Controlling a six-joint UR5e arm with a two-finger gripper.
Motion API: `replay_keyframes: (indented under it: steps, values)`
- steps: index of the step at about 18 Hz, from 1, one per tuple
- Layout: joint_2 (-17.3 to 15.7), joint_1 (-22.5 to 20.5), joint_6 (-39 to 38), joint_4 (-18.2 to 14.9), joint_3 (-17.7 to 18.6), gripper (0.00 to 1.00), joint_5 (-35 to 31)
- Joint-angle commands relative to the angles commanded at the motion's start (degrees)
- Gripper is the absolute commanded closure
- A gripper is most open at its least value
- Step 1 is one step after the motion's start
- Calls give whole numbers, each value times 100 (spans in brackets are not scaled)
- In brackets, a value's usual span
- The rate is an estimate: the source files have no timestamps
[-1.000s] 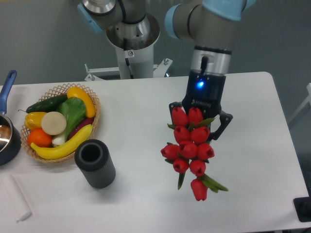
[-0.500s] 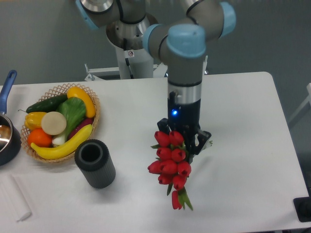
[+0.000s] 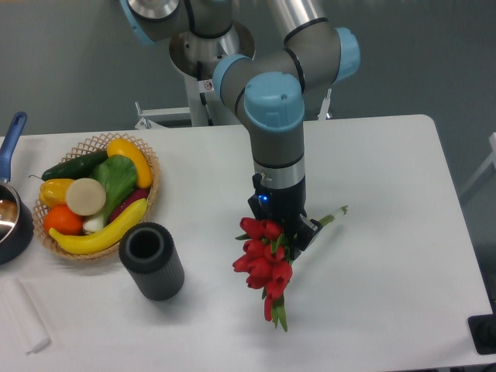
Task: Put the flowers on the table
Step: 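Lay the red tulips flat on the table beside the black cup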
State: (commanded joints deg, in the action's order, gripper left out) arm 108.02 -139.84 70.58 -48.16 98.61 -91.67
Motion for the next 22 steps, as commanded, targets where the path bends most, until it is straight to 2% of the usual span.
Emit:
replay_keyframes:
  steps: [9,16,18,19,20,21,22]
  values:
    - [307,-17,114,-18,370,55,-9]
    - [492,-9,123,0,387,55,-9]
    - [536,-9,123,9,387,50,0]
    - [554,-9,123,26,387,45,0]
    - [554,-9,123,35,387,31,9]
    - [545,-9,123,52,379,1,9]
    - [536,-9,123,70,379,1,17]
